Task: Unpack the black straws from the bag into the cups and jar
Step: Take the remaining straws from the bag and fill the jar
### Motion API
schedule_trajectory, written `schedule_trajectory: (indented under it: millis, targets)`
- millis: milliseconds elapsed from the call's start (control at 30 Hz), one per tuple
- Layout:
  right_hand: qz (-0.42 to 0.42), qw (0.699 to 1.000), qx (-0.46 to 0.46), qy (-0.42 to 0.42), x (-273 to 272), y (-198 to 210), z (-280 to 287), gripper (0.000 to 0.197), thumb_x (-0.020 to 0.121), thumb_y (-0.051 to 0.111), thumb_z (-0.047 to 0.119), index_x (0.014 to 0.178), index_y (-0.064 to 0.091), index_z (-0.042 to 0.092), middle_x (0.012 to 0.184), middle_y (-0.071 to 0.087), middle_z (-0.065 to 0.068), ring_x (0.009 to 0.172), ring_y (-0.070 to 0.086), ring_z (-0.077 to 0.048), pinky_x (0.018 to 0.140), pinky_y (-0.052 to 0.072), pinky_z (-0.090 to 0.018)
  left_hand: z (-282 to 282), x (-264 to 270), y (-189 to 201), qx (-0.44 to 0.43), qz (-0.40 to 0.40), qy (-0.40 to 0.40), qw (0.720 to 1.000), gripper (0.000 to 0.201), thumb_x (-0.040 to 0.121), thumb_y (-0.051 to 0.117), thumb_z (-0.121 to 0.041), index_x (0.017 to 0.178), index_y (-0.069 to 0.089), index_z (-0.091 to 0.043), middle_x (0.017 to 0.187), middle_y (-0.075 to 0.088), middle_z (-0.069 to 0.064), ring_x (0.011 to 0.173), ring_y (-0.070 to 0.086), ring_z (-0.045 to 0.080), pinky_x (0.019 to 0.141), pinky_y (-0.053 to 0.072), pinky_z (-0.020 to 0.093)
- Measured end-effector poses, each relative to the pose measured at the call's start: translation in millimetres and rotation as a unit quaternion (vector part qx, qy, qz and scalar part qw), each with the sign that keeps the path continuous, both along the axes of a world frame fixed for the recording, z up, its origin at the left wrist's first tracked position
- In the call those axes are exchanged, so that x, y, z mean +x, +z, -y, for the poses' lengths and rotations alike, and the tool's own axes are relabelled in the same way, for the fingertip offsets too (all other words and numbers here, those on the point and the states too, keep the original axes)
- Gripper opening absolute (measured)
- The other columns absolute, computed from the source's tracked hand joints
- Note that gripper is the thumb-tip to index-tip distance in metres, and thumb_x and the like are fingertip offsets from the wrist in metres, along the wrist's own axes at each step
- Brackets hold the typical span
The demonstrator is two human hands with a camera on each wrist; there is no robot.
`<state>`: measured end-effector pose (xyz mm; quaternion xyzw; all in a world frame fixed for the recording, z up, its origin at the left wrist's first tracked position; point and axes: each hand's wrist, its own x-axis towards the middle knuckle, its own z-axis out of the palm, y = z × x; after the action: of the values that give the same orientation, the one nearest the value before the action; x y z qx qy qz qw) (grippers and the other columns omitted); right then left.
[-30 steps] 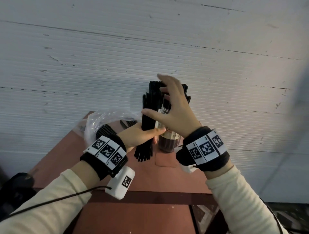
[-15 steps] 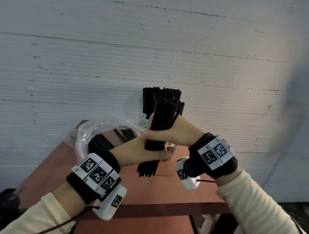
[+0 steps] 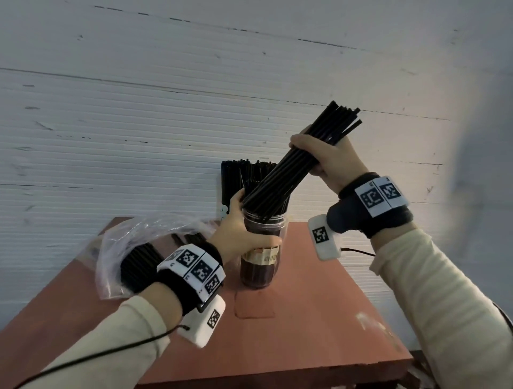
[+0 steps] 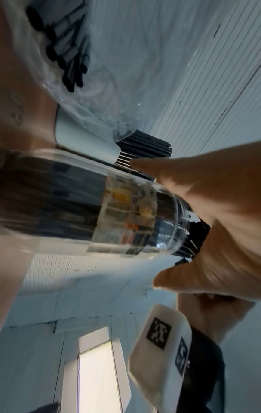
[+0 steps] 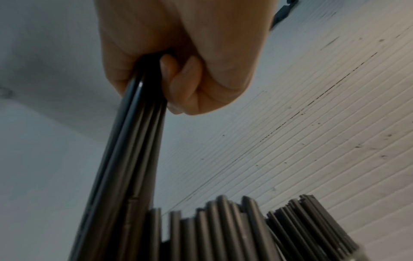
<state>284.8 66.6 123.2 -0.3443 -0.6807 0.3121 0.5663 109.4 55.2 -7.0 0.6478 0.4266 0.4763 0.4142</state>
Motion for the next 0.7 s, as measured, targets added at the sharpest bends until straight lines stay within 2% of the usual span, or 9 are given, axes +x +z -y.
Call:
schedule_trajectory:
  millis: [100, 167, 233, 300, 400, 500, 567, 700]
  targets:
    - [0.025, 0.999, 0.004, -0.029, 2.4, 0.7, -10.2, 0.017, 0.075, 0.069, 0.022, 0.080, 0.062, 0.008, 0.066, 0.061, -0.001, 0.060, 0.055, -0.017, 0.049, 0.035, -0.023, -6.3, -5.9, -0.6, 0.000, -0.044, 0.003, 0.999, 0.107, 0.063, 0.089, -0.015, 0.147, 0.024, -0.025, 0.123, 0.058, -0.012, 0.112, 0.057, 0.003, 0.097, 0.048, 0.029]
    - [0.052, 0.998, 0.015, -0.041, 3.8, 2.1, -13.5, 0.018, 0.077, 0.069, 0.020, 0.085, 0.061, 0.005, 0.067, 0.060, -0.001, 0.057, 0.053, -0.013, 0.048, 0.036, -0.022, -6.9, -8.3, -1.9, 0.000, -0.054, 0.007, 0.998, 0.102, 0.064, 0.089, -0.017, 0.144, 0.028, -0.028, 0.119, 0.057, -0.018, 0.109, 0.053, -0.006, 0.094, 0.046, 0.024]
    - [0.072, 0.996, 0.023, -0.054, 3.3, 5.6, -15.4, 0.014, 0.080, 0.069, 0.019, 0.085, 0.062, 0.007, 0.073, 0.060, -0.006, 0.064, 0.056, -0.017, 0.055, 0.040, -0.028, -7.7, -9.1, -3.2, -0.004, -0.042, 0.009, 0.999, 0.102, 0.062, 0.090, -0.016, 0.144, 0.029, -0.030, 0.120, 0.056, -0.018, 0.112, 0.052, -0.004, 0.098, 0.047, 0.030]
    - [0.080, 0.994, 0.033, -0.063, 0.9, 10.9, -15.9, 0.010, 0.081, 0.068, 0.018, 0.083, 0.062, 0.009, 0.078, 0.060, -0.010, 0.070, 0.056, -0.022, 0.061, 0.040, -0.035, -8.1, -9.5, -2.2, -0.002, -0.050, 0.008, 0.999, 0.101, 0.063, 0.089, -0.017, 0.142, 0.030, -0.032, 0.119, 0.055, -0.018, 0.114, 0.052, 0.001, 0.098, 0.046, 0.030]
    - [0.078, 0.994, 0.037, -0.064, -3.5, 17.5, -19.2, 0.012, 0.082, 0.068, 0.017, 0.085, 0.064, 0.006, 0.081, 0.060, -0.012, 0.072, 0.057, -0.024, 0.063, 0.042, -0.038, -8.4, -10.5, -0.2, 0.006, -0.074, 0.005, 0.997, 0.100, 0.063, 0.089, -0.019, 0.142, 0.028, -0.034, 0.114, 0.054, -0.022, 0.110, 0.052, -0.001, 0.091, 0.043, 0.022]
    - [0.077, 0.994, 0.028, -0.071, -9.4, 19.6, -23.3, 0.022, 0.081, 0.068, 0.020, 0.090, 0.065, 0.000, 0.082, 0.061, -0.013, 0.072, 0.057, -0.024, 0.063, 0.042, -0.036, -8.5, -11.3, 0.6, 0.013, -0.083, 0.003, 0.996, 0.098, 0.064, 0.089, -0.019, 0.140, 0.029, -0.035, 0.112, 0.054, -0.023, 0.103, 0.050, -0.009, 0.079, 0.041, 0.012]
    - [0.071, 0.995, 0.025, -0.068, -14.9, 21.1, -23.4, 0.019, 0.081, 0.068, 0.020, 0.089, 0.066, 0.003, 0.082, 0.061, -0.012, 0.072, 0.059, -0.023, 0.063, 0.043, -0.036, -9.0, -10.9, 1.4, 0.014, -0.086, -0.001, 0.996, 0.096, 0.064, 0.089, -0.019, 0.138, 0.030, -0.035, 0.111, 0.056, -0.022, 0.100, 0.050, -0.011, 0.078, 0.040, 0.012]
    - [0.060, 0.996, 0.033, -0.059, -23.1, 24.1, -21.1, 0.014, 0.081, 0.066, 0.018, 0.086, 0.064, 0.005, 0.081, 0.060, -0.012, 0.073, 0.058, -0.023, 0.063, 0.043, -0.036, -9.6, -11.5, 1.1, 0.021, -0.092, 0.004, 0.996, 0.089, 0.064, 0.089, -0.019, 0.133, 0.036, -0.034, 0.111, 0.057, -0.020, 0.100, 0.052, -0.010, 0.085, 0.044, 0.018]
